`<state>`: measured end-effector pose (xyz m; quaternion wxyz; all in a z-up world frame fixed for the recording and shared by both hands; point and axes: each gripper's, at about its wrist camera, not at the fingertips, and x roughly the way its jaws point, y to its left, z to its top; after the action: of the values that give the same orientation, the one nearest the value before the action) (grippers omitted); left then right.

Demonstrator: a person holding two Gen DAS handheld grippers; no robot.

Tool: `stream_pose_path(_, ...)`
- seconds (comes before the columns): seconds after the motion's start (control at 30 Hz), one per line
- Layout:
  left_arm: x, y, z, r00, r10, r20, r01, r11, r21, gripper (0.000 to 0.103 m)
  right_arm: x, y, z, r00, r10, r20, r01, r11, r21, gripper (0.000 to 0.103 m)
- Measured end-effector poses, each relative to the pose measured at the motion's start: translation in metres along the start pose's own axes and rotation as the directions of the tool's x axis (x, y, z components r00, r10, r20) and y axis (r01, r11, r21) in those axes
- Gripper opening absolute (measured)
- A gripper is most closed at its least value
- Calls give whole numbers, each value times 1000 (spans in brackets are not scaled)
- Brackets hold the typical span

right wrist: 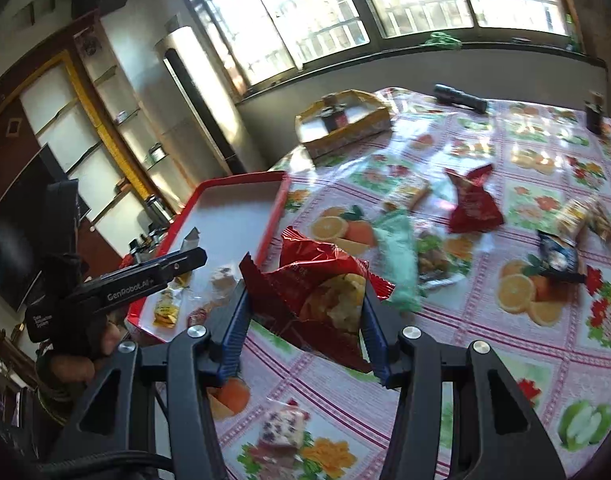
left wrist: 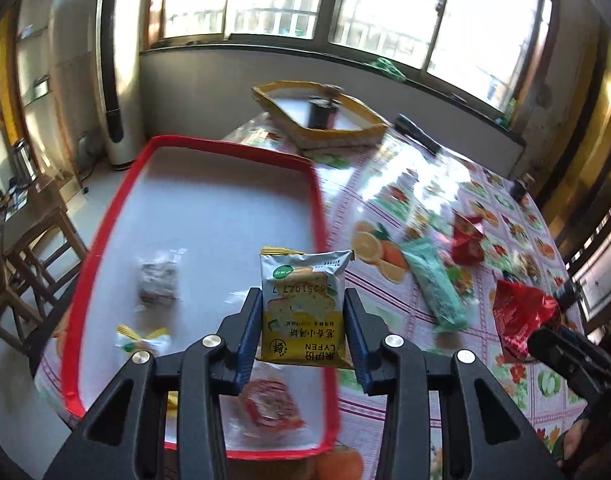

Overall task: Organize snacks
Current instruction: 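Carry the cake packet and red chip bag over the tray, then open both tools to drop the cake packet and chip bag into the tray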

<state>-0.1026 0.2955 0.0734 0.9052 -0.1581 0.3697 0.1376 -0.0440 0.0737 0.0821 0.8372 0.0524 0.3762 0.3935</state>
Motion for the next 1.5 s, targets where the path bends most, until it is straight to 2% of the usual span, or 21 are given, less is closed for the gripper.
stream_pose_path(0.3,7,48,22,998,67,20,-65,994,-85,39,61,51,17,991,118,-69,-124,988,-87,53)
stream_pose_path(0.47,15,63,33,995,95,24,-92,990,-108,39,91,73,26,985,144,-94,-155,980,-123,53)
stream_pose_path(0.77,41,81,49,989,148,-13,-148,980,-137,39,153,86,39,977,132,-166,-157,977,-142,53)
stream_pose_path(1.0,69,100,50,978,180,-107,-196,966,-167,40,190,105,39,968,114,-222,-162,964,-210,53)
stream_pose_path(1.13,71,108,46,973,186,-137,-211,957,-197,41,203,107,36,965,102,-243,-159,961,-226,54)
stream_pose_path(1.17,71,110,46,973,182,-141,-209,956,-207,45,203,108,36,965,102,-240,-158,960,-231,55)
stream_pose_path(1.2,72,112,45,973,175,-151,-206,954,-218,54,202,108,37,965,100,-241,-158,960,-233,55)
stream_pose_path(1.23,72,112,45,973,171,-157,-203,953,-223,59,202,108,38,966,94,-242,-152,960,-235,56)
stream_pose_path(1.33,63,110,47,974,176,-142,-205,952,-226,63,192,105,39,969,104,-224,-155,963,-223,61)
stream_pose_path(1.4,56,107,49,974,183,-132,-211,949,-236,77,180,103,42,974,112,-199,-154,966,-209,68)
stream_pose_path(1.5,44,103,50,971,160,-175,-207,933,-294,81,155,98,46,978,135,-158,-165,967,-194,70)
